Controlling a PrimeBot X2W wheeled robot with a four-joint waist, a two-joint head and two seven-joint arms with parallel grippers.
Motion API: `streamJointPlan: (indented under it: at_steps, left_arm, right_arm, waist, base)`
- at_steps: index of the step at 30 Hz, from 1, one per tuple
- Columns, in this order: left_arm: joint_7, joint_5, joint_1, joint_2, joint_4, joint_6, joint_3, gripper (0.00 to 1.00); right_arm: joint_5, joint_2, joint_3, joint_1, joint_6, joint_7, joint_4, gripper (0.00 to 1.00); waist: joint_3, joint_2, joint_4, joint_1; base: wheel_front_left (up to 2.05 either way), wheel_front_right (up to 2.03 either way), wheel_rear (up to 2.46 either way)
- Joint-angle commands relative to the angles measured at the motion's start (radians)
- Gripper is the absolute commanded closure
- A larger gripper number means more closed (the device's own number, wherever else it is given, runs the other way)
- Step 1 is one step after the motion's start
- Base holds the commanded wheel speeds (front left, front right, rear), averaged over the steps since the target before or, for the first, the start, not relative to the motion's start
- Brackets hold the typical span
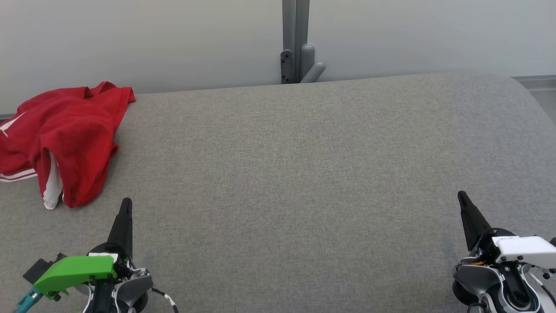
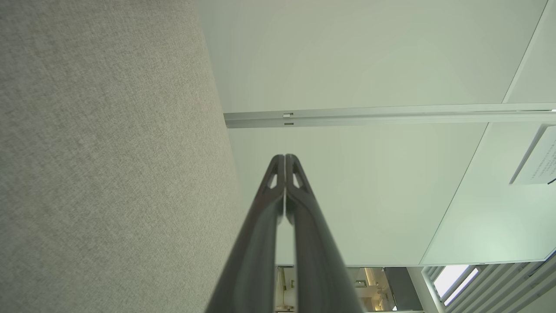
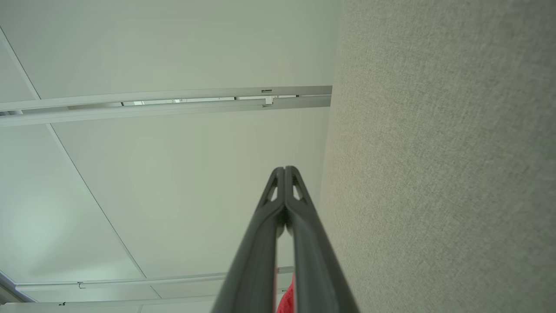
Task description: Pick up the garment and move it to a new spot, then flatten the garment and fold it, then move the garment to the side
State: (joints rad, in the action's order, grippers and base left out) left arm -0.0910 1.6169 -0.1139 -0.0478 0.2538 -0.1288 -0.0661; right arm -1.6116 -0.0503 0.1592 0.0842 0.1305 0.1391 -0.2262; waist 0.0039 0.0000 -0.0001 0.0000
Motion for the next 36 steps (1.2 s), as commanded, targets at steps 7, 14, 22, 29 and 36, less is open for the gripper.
streamJointPlan:
  at_steps: [7, 14, 22, 29, 36]
  left_arm:
    - [0.001, 0.001, -0.009, -0.005, -0.003, -0.005, -0.003, 1.0]
    - [0.001, 0.001, -0.009, -0.005, -0.003, -0.005, -0.003, 1.0]
    - [0.001, 0.001, -0.009, -0.005, -0.003, -0.005, -0.003, 1.0]
    - [0.001, 0.001, -0.009, -0.005, -0.003, -0.005, -0.003, 1.0]
    - [0.001, 0.001, -0.009, -0.005, -0.003, -0.005, -0.003, 1.0]
  right_arm:
    - [0.001, 0.0, 0.0, 0.007, 0.0, 0.001, 0.003, 1.0]
    - [0.001, 0.0, 0.0, 0.007, 0.0, 0.001, 0.003, 1.0]
    - [0.001, 0.0, 0.0, 0.007, 0.0, 0.001, 0.003, 1.0]
    - [0.001, 0.0, 0.0, 0.007, 0.0, 0.001, 0.003, 1.0]
    - [0.001, 0.0, 0.0, 0.007, 0.0, 0.001, 0.003, 1.0]
  waist:
    - [0.0, 0.0, 0.0, 0.0]
    - [0.0, 0.0, 0.0, 0.0]
    - [0.0, 0.0, 0.0, 0.0]
    - [0.0, 0.0, 0.0, 0.0]
    - [0.0, 0.0, 0.0, 0.0]
  base:
    - [0.0, 0.0, 0.0]
    - [0.0, 0.0, 0.0]
    - [0.0, 0.0, 0.0]
    - [0.0, 0.0, 0.0]
    - [0.0, 0.0, 0.0]
